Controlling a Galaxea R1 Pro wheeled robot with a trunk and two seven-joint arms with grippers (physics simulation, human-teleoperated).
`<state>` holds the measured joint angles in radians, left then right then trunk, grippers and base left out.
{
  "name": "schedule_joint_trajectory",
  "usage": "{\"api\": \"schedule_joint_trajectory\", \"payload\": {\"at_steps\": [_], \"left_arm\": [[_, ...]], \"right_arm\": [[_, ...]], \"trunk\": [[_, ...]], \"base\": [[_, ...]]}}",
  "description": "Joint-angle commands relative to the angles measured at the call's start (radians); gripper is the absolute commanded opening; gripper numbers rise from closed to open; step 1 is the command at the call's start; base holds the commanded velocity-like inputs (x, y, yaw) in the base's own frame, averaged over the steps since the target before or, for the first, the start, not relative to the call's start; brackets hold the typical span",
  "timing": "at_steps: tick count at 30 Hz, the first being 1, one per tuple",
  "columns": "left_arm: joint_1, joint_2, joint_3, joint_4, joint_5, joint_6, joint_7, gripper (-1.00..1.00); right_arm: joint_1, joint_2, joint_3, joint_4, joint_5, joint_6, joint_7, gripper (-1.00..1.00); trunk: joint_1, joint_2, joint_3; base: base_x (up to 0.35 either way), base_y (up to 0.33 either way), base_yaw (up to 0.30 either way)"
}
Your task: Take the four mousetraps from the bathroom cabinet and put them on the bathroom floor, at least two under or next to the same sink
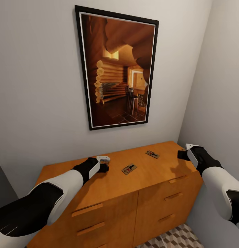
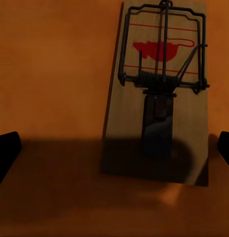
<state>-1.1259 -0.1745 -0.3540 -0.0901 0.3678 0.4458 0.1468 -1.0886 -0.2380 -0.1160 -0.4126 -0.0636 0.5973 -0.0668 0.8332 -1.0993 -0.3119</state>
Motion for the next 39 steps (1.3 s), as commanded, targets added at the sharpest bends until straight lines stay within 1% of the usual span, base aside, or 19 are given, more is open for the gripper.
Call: {"api": "schedule_joint_trajectory", "payload": {"at_steps": [1,39], "left_arm": [[0.0,0.0,-0.016,-0.001,0.005,0.005,0.007,1.0],[0.0,0.0,-0.023,-0.033,0.005,0.004,0.011,1.0]], "right_arm": [[0.0,0.0,-0.002,-0.002,-0.008,0.004,-0.005,-1.0],[0.0,0.0,-0.002,-0.002,-0.007,0.004,-0.005,-1.0]], "trunk": [[0.0,-0.001,-0.001],[0.0,-0.001,-0.001]], "base": [[0.0,0.0,0.0],[0.0,-0.001,0.0]]}}
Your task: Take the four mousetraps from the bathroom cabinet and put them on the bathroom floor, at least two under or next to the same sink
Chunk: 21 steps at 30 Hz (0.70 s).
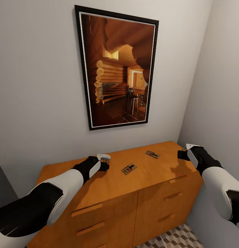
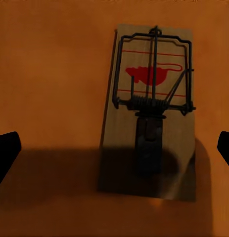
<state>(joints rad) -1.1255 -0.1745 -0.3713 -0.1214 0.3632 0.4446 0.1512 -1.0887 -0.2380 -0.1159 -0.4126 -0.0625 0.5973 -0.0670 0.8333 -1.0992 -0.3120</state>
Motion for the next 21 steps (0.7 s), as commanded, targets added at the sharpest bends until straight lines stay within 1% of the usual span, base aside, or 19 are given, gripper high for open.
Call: {"api": "schedule_joint_trajectory", "payload": {"at_steps": [1,8,21], "left_arm": [[0.0,0.0,-0.006,-0.002,0.01,0.005,0.006,1.0],[0.0,0.0,-0.006,-0.003,0.01,0.005,0.006,1.0],[0.0,0.0,-0.006,-0.001,0.011,0.005,0.007,1.0]], "right_arm": [[0.0,0.0,-0.002,-0.002,-0.008,0.004,-0.005,-1.0],[0.0,0.0,-0.002,-0.002,-0.008,0.004,-0.005,-1.0],[0.0,0.0,-0.002,-0.002,-0.008,0.004,-0.005,-1.0]], "trunk": [[0.0,-0.001,-0.001],[0.0,-0.001,-0.001],[0.0,-0.001,-0.001]], "base": [[0.0,-0.049,0.0],[0.0,-0.057,0.0],[0.0,-0.006,0.0]]}}
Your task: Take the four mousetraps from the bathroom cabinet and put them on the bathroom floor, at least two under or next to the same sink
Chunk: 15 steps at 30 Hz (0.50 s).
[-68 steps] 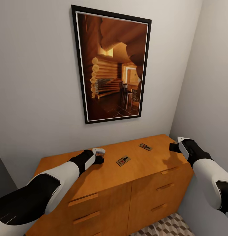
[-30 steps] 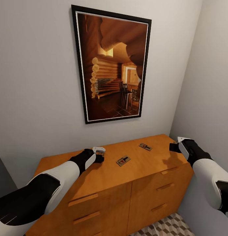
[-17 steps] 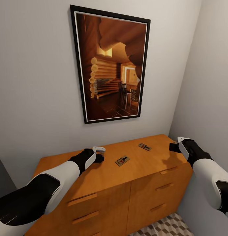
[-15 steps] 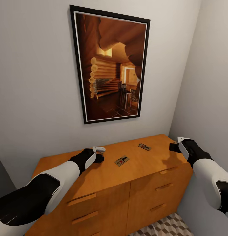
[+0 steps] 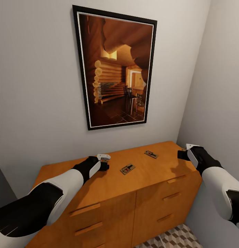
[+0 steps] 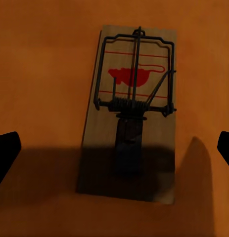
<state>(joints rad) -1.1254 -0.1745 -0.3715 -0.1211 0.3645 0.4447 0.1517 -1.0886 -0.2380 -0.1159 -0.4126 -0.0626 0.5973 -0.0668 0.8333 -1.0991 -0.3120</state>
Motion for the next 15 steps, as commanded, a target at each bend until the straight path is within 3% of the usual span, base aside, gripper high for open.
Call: {"api": "schedule_joint_trajectory", "payload": {"at_steps": [1,15], "left_arm": [[-0.001,0.0,-0.006,-0.002,0.01,0.005,0.006,1.0],[-0.001,0.0,-0.006,-0.002,0.009,0.005,0.005,1.0]], "right_arm": [[-0.001,0.0,-0.002,-0.002,-0.008,0.004,-0.005,-1.0],[-0.001,0.0,-0.002,-0.002,-0.008,0.004,-0.005,-1.0]], "trunk": [[0.0,-0.001,-0.001],[0.0,-0.001,-0.001]], "base": [[0.0,0.0,0.0],[0.0,0.0,0.0]]}}
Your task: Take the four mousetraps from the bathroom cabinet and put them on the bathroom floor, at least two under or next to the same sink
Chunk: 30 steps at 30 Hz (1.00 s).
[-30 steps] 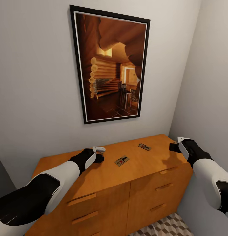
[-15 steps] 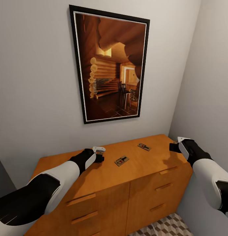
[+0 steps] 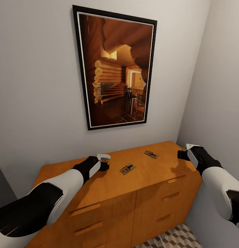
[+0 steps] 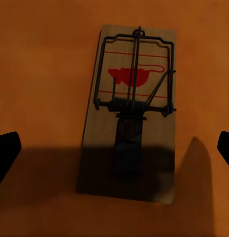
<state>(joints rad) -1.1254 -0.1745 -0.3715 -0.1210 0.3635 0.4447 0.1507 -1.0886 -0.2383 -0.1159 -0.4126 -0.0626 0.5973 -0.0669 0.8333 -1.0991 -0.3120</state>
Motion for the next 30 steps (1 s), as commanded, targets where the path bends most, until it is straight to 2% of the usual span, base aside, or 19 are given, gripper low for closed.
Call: {"api": "schedule_joint_trajectory", "payload": {"at_steps": [1,13,30], "left_arm": [[-0.001,0.0,-0.006,-0.002,0.01,0.005,0.006,1.0],[-0.001,0.0,-0.006,-0.002,0.01,0.004,0.007,1.0],[0.011,0.0,-0.007,0.0,0.01,0.003,0.008,1.0]], "right_arm": [[-0.001,0.0,-0.002,-0.002,-0.008,0.004,-0.005,-1.0],[-0.001,0.0,-0.002,-0.002,-0.008,0.004,-0.005,-1.0],[-0.001,-0.001,-0.002,-0.002,-0.008,0.004,-0.005,-1.0]], "trunk": [[0.0,-0.001,-0.001],[0.0,-0.001,-0.001],[0.0,-0.001,-0.001]], "base": [[0.0,0.0,0.0],[0.084,0.0,0.0],[0.007,0.0,0.0]]}}
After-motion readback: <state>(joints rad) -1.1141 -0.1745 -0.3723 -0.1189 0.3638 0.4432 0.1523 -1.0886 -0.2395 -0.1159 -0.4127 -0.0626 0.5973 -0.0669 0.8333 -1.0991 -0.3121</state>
